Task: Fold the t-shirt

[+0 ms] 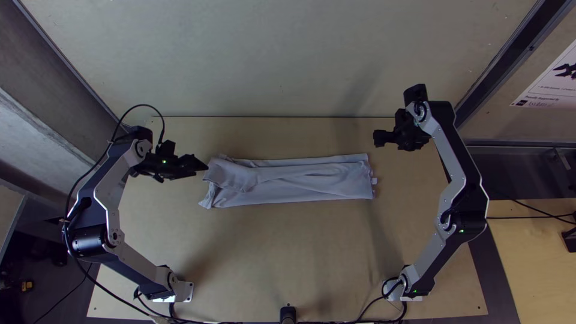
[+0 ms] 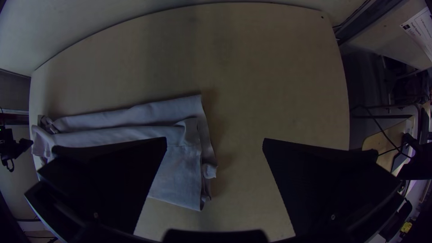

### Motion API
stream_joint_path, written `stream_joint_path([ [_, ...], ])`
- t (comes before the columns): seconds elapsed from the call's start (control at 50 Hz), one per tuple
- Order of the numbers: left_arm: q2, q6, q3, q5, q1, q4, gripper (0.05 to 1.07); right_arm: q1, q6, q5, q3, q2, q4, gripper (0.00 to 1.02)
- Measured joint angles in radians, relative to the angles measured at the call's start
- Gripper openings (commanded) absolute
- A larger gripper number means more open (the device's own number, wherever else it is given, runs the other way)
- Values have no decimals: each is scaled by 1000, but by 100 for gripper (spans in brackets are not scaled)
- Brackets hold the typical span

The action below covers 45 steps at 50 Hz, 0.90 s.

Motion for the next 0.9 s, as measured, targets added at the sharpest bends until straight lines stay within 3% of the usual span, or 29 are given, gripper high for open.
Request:
stream_joint_path([
  [0.5, 76, 233, -111, 200, 154, -42, 103, 25, 0, 8, -100, -98, -1, 98],
  [0.9, 182, 286, -117, 278, 201, -45, 103, 73, 0, 51, -105, -132, -3, 98],
])
